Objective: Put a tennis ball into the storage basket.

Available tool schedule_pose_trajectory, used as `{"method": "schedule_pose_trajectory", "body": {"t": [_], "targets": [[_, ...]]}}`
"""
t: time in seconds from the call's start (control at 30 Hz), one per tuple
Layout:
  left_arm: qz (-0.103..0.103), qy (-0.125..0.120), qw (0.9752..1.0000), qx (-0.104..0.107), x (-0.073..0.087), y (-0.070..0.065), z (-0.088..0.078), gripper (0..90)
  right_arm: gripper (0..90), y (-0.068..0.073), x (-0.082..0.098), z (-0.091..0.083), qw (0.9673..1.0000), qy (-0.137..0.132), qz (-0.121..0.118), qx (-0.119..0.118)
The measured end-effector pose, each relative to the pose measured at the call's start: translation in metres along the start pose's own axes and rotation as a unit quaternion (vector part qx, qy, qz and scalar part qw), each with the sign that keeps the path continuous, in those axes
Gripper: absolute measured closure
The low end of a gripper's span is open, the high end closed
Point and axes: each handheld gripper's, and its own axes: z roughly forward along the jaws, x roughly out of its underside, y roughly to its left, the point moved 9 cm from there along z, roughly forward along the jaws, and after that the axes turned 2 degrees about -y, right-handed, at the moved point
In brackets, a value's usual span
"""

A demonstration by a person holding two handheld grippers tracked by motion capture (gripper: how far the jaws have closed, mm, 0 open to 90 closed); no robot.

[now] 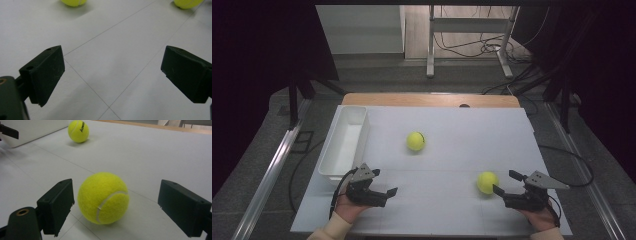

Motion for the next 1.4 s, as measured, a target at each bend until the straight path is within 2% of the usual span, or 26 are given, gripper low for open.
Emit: {"method": "schedule_pose_trajectory", "body": {"t": [1.0,1.27,1.4], "targets": [[0.001,0.007,1.0000,-0.004,-0.005,-0.002,0.004,5.9,14.1,0.001,0.002,0.003,1.0000,0.008,-0.004,-0.001],[0.001,0.007,1.0000,-0.004,-0.010,-0.007,0.007,5.8,14.1,0.005,0.002,0.006,0.9999,0.009,-0.008,-0.011],[-0.007,0.005,1.0000,-0.004,-0.016,-0.008,0.009,5.8,14.1,0.008,0.002,0.007,0.9997,0.009,-0.015,-0.019]]}}
